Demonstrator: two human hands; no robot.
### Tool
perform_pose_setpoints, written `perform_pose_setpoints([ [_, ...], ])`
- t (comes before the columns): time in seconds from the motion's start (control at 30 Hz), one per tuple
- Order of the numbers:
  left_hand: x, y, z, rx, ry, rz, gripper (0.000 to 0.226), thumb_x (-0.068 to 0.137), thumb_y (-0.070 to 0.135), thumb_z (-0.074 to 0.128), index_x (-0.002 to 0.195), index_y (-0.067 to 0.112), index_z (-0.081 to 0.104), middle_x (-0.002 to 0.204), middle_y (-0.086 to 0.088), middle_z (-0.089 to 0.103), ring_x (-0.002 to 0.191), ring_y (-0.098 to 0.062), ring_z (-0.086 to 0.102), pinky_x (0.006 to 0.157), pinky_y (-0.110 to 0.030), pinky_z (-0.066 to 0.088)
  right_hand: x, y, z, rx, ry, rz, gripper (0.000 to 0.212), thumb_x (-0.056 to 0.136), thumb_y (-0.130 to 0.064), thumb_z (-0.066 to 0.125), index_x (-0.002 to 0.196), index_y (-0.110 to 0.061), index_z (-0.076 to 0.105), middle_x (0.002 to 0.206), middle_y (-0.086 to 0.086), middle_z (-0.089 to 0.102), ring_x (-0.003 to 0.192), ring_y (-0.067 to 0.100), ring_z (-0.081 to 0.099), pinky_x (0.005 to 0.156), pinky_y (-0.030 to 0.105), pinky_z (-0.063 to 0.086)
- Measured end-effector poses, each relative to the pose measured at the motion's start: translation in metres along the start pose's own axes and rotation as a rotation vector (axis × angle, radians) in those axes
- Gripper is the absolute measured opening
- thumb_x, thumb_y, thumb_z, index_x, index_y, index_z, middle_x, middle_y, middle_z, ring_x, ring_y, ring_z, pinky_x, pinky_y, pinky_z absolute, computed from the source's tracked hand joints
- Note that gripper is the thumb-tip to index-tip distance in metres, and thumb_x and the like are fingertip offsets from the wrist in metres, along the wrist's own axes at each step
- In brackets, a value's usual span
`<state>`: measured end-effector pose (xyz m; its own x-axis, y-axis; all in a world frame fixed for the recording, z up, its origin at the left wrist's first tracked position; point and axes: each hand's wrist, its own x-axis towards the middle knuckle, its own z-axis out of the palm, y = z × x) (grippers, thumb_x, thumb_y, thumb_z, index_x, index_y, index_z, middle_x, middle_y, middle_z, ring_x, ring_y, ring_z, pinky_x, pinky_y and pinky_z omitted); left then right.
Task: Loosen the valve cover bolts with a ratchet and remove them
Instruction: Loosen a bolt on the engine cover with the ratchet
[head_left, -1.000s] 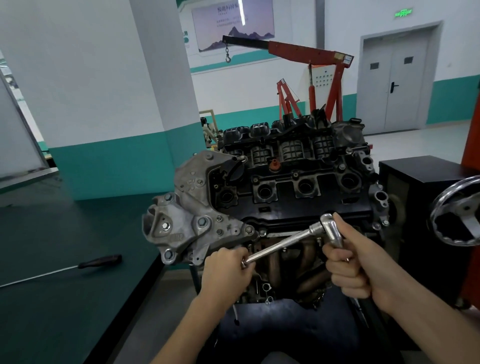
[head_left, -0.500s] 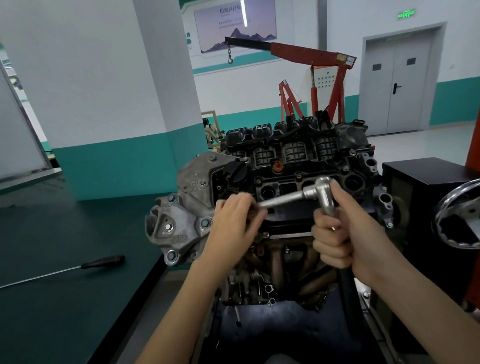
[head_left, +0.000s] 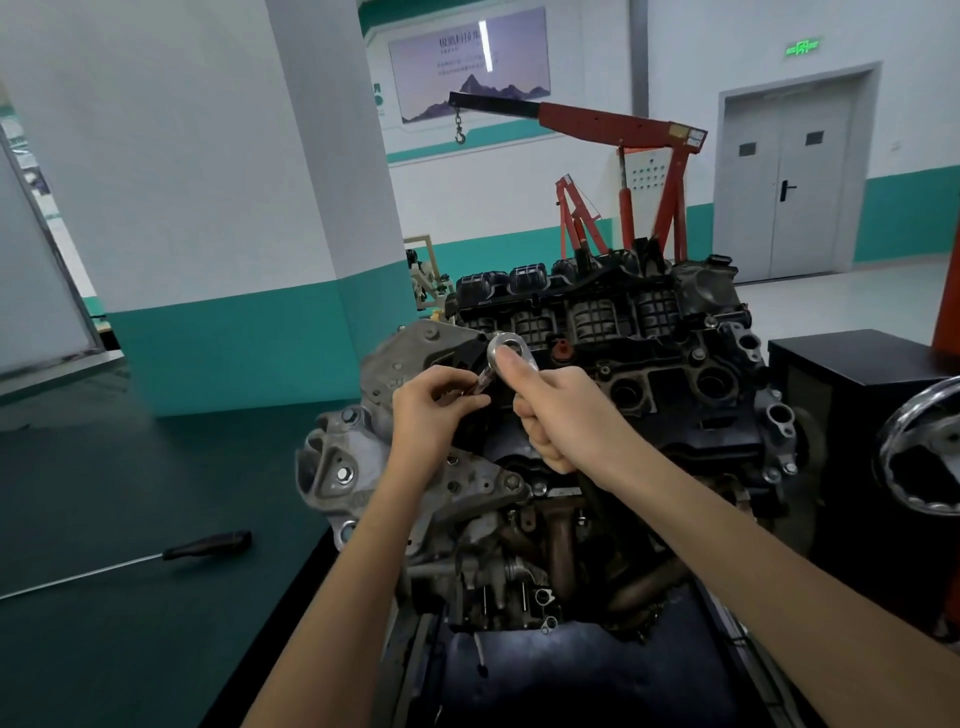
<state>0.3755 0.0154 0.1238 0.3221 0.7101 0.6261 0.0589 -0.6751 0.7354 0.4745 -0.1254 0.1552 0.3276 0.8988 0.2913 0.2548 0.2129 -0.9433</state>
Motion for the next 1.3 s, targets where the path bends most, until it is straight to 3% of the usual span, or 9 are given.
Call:
perform_pose_setpoints([
  [0.3, 0.012, -0.015, -0.007, 0.011, -0.139, 0.018, 0.014, 0.082, 0.002, 0.075, 0.096, 0.002, 0.071, 0.091, -0.010, 0.071, 0.087, -0.015, 0.065, 0.081, -0.022, 0.051, 0.034, -0.012, 0.009, -0.198, -0.050, 0.054, 0.059, 0.090, -0.066, 0.045, 0.053, -0.020, 0.039, 0.037, -0.007, 0.034, 0.029, 0.009, 0.028, 0.033, 0.016, 0.024],
  [0.5, 0.014, -0.005, -0.009, -0.125, -0.156, 0.070, 0.027, 0.086, -0.010, 0.046, 0.084, 0.009, 0.066, 0.070, 0.000, 0.066, 0.066, -0.006, 0.058, 0.060, -0.018, 0.046, 0.057, -0.012, 0.031, -0.530, -0.127, 0.039, 0.049, 0.091, -0.062, 0.045, 0.064, -0.022, 0.046, 0.049, -0.001, 0.047, 0.037, 0.011, 0.042, 0.038, 0.019, 0.037],
  [0.6, 0.008, -0.011, -0.001, -0.182, -0.148, 0.033, 0.016, 0.090, 0.002, 0.045, 0.080, 0.011, 0.055, 0.067, 0.002, 0.057, 0.061, -0.004, 0.052, 0.059, -0.017, 0.043, 0.051, -0.003, 0.032, -0.445, -0.172, 0.026, 0.040, 0.090, -0.060, 0.052, 0.064, -0.030, 0.044, 0.051, -0.002, 0.048, 0.036, 0.008, 0.041, 0.038, 0.019, 0.037],
  [0.73, 0.010, -0.018, 0.010, -0.240, -0.069, 0.054, 0.023, 0.095, 0.012, 0.055, 0.074, 0.015, 0.046, 0.062, 0.013, 0.044, 0.059, 0.000, 0.039, 0.057, -0.014, 0.037, 0.031, 0.015, 0.025, -0.568, -0.146, -0.031, 0.031, 0.085, -0.042, 0.067, 0.073, -0.015, 0.056, 0.064, 0.004, 0.061, 0.054, 0.018, 0.060, 0.053, 0.028, 0.049],
  [0.8, 0.010, -0.022, 0.011, -0.247, -0.055, 0.068, 0.022, 0.095, 0.022, 0.056, 0.075, 0.016, 0.047, 0.064, 0.005, 0.041, 0.062, -0.005, 0.038, 0.058, -0.017, 0.035, 0.014, 0.031, 0.022, -0.387, -0.217, 0.087, 0.025, 0.088, -0.029, 0.065, 0.077, -0.008, 0.057, 0.066, 0.008, 0.062, 0.060, 0.025, 0.064, 0.062, 0.036, 0.054],
  [0.9, 0.010, -0.025, 0.009, -0.254, -0.083, 0.059, 0.024, 0.096, 0.028, 0.056, 0.076, 0.019, 0.048, 0.066, 0.002, 0.041, 0.064, -0.009, 0.039, 0.060, -0.020, 0.036, -0.004, 0.044, 0.017, -0.006, -0.473, 0.363, 0.030, 0.093, -0.014, 0.057, 0.065, -0.007, 0.051, 0.051, 0.005, 0.051, 0.040, 0.018, 0.052, 0.044, 0.027, 0.049],
  [1.03, 0.010, -0.023, 0.002, -0.268, -0.094, 0.024, 0.032, 0.097, 0.027, 0.058, 0.071, 0.014, 0.045, 0.062, 0.004, 0.039, 0.062, -0.010, 0.036, 0.059, -0.020, 0.034, 0.016, 0.024, -0.017, -0.357, -0.508, 0.382, 0.034, 0.092, -0.015, 0.057, 0.061, -0.014, 0.043, 0.042, -0.004, 0.036, 0.031, 0.009, 0.031, 0.034, 0.016, 0.028],
  [1.17, 0.011, -0.021, 0.002, -0.218, -0.102, 0.024, 0.038, 0.094, 0.009, 0.058, 0.060, 0.025, 0.054, 0.052, 0.014, 0.044, 0.053, 0.001, 0.036, 0.053, -0.011, 0.034, 0.059, -0.024, -0.058, -1.042, -0.300, 0.047, 0.014, 0.084, -0.023, 0.067, 0.075, -0.012, 0.064, 0.060, 0.003, 0.062, 0.048, 0.016, 0.056, 0.047, 0.025, 0.049],
  [1.3, 0.007, -0.022, 0.004, -0.264, -0.039, 0.007, 0.033, 0.093, 0.010, 0.056, 0.065, 0.027, 0.058, 0.055, 0.014, 0.043, 0.054, 0.000, 0.035, 0.051, -0.013, 0.033, 0.064, -0.030, -0.056, -1.241, -0.208, -0.111, 0.015, 0.080, -0.035, 0.068, 0.074, -0.022, 0.064, 0.077, 0.004, 0.065, 0.068, 0.021, 0.062, 0.063, 0.030, 0.051],
])
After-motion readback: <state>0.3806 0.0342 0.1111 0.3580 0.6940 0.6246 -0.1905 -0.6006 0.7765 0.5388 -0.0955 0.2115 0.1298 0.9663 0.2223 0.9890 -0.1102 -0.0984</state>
